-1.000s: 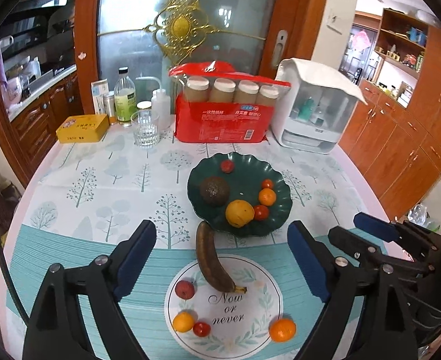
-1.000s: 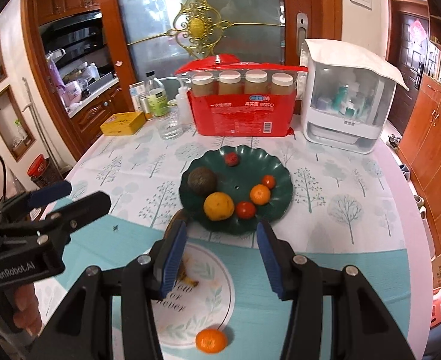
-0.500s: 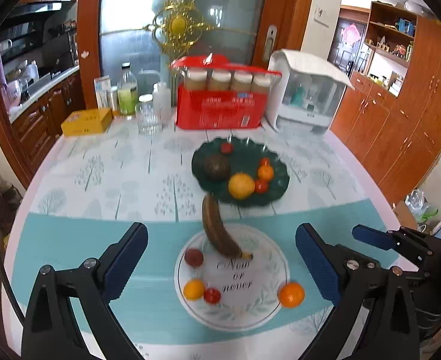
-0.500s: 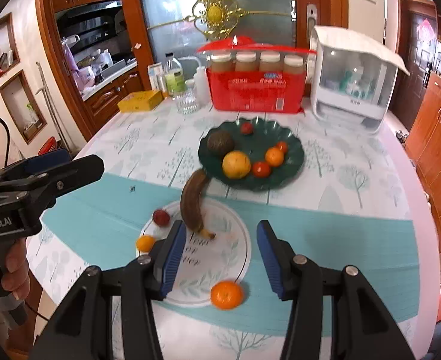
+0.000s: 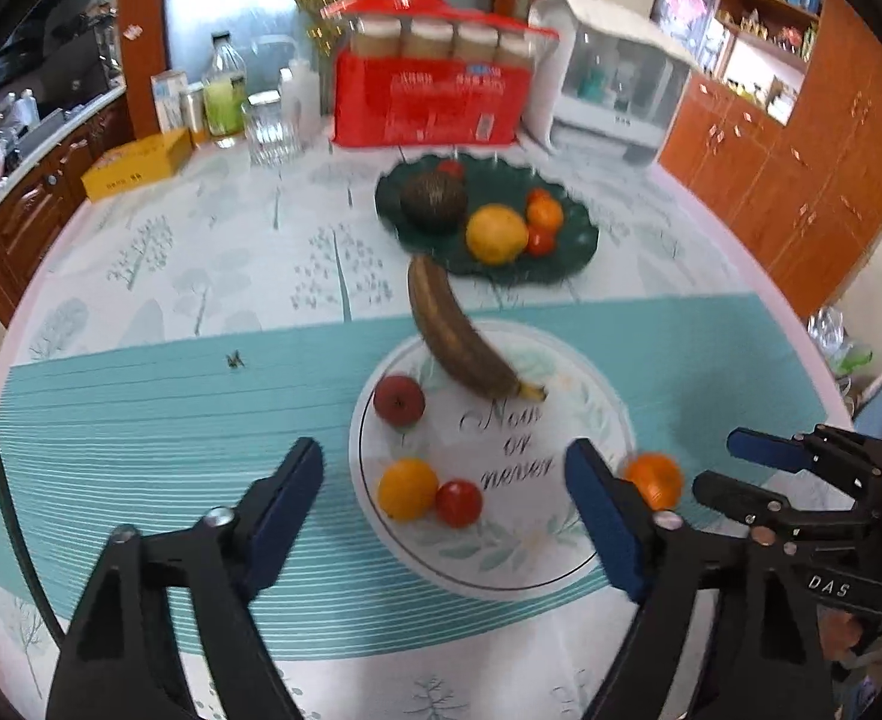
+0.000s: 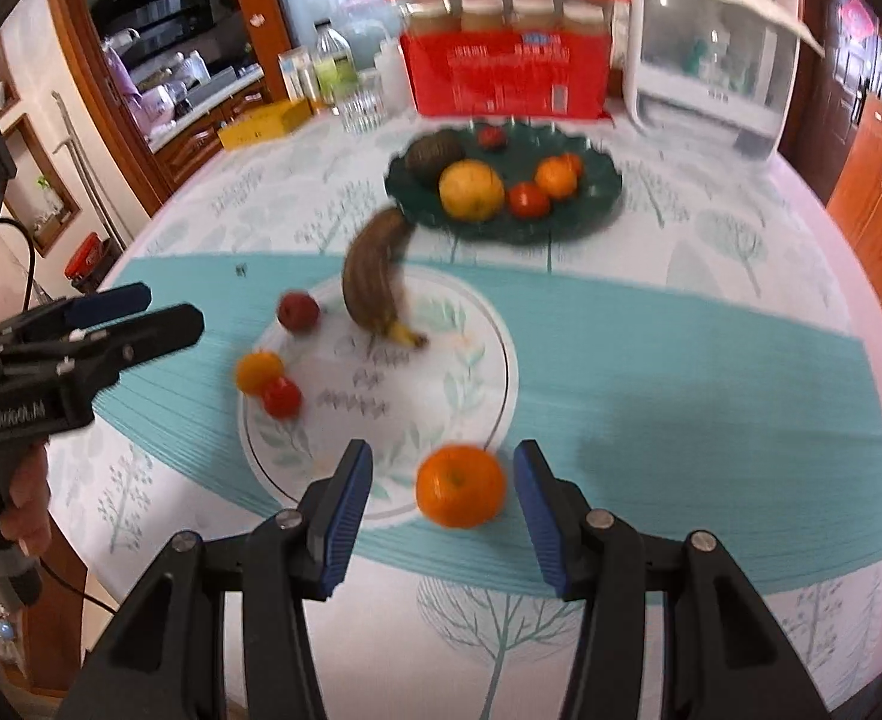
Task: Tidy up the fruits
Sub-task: 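Grasp an orange with the left tool while the right tool grasps a tangerine, then carry the orange with the left tool while the right tool carries the tangerine to the green plate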
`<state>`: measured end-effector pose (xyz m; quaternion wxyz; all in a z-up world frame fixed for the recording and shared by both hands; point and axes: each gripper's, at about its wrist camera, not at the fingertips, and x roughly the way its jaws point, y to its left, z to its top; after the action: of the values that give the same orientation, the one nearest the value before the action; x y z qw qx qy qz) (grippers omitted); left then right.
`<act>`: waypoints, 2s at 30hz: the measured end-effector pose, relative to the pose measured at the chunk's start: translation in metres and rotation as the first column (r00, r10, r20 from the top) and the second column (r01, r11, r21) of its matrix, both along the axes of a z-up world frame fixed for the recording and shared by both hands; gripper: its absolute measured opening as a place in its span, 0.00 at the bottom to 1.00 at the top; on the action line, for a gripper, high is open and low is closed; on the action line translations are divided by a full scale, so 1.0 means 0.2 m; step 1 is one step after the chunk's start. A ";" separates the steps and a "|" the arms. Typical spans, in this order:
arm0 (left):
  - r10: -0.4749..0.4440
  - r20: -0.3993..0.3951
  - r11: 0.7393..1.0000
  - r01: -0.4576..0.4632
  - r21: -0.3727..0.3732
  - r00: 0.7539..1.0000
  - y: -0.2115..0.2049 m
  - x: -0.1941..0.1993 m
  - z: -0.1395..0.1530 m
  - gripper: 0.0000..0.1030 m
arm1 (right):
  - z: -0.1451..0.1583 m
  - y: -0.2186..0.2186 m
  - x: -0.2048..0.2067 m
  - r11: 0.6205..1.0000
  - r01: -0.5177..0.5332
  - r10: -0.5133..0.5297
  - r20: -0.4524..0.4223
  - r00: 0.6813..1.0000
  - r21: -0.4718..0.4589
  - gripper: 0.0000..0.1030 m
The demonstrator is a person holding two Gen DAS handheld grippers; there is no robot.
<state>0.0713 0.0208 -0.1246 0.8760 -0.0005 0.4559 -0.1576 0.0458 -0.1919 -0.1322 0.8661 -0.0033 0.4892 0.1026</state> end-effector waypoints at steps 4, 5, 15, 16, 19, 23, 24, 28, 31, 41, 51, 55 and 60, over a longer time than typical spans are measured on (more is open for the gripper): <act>-0.028 -0.063 1.000 0.029 0.010 0.998 0.02 0.07 -0.12 0.60 | -0.09 -0.01 0.00 1.000 0.012 -0.012 -0.027 1.000 0.001 0.48; -0.031 -0.077 0.999 0.033 0.015 0.997 0.03 0.08 -0.15 0.57 | -0.10 -0.01 0.00 1.000 0.016 -0.015 -0.033 0.999 0.004 0.48; -0.034 -0.193 0.999 0.027 -0.037 0.981 0.06 0.20 -0.32 0.34 | -0.20 -0.02 0.04 0.999 0.032 -0.030 -0.069 0.997 0.023 0.48; -0.034 -0.198 0.999 0.027 -0.041 0.980 0.06 0.20 -0.33 0.34 | -0.20 -0.02 0.04 0.999 0.031 -0.030 -0.070 0.997 0.023 0.48; -0.034 -0.210 0.999 0.025 -0.045 0.977 0.05 0.21 -0.35 0.34 | -0.21 -0.02 0.05 0.999 0.033 -0.031 -0.077 0.997 0.026 0.48; -0.027 -0.219 0.998 0.012 -0.069 0.975 0.06 0.23 -0.36 0.33 | -0.23 -0.02 0.07 0.999 0.032 -0.029 -0.089 0.996 0.034 0.48; -0.024 -0.221 0.997 0.007 -0.073 0.975 0.06 0.24 -0.36 0.33 | -0.24 -0.02 0.07 0.999 0.032 -0.028 -0.090 0.995 0.034 0.48; -0.016 -0.235 0.995 -0.007 -0.096 0.972 0.07 0.25 -0.38 0.31 | -0.25 -0.02 0.09 0.999 0.028 -0.024 -0.095 0.995 0.038 0.48; -0.008 -0.242 0.993 -0.020 -0.112 0.970 0.08 0.25 -0.38 0.30 | -0.25 -0.01 0.09 0.999 0.027 -0.023 -0.096 0.995 0.043 0.46; 0.105 -0.247 0.983 -0.137 -0.120 0.963 0.16 0.22 -0.37 0.28 | -0.20 -0.01 0.09 0.999 0.024 -0.021 -0.068 0.997 0.048 0.44; 0.121 -0.195 0.977 -0.151 -0.152 0.973 0.13 0.23 -0.17 0.28 | -0.05 0.00 0.11 0.999 0.009 -0.009 -0.008 1.000 0.035 0.44; 0.093 -0.156 0.977 -0.120 -0.174 0.983 0.07 0.28 -0.01 0.28 | 0.05 -0.01 0.17 0.999 0.003 -0.003 0.020 1.000 0.036 0.44; 0.049 -0.054 0.986 -0.057 -0.154 0.997 -0.04 0.37 0.26 0.28 | 0.23 -0.03 0.29 0.999 -0.006 0.003 0.083 0.997 0.039 0.44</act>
<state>0.1461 0.0128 -0.0724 0.8656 -0.0847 0.4637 -0.1691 0.1041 -0.1978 -0.0857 0.8852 0.0083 0.4510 0.1139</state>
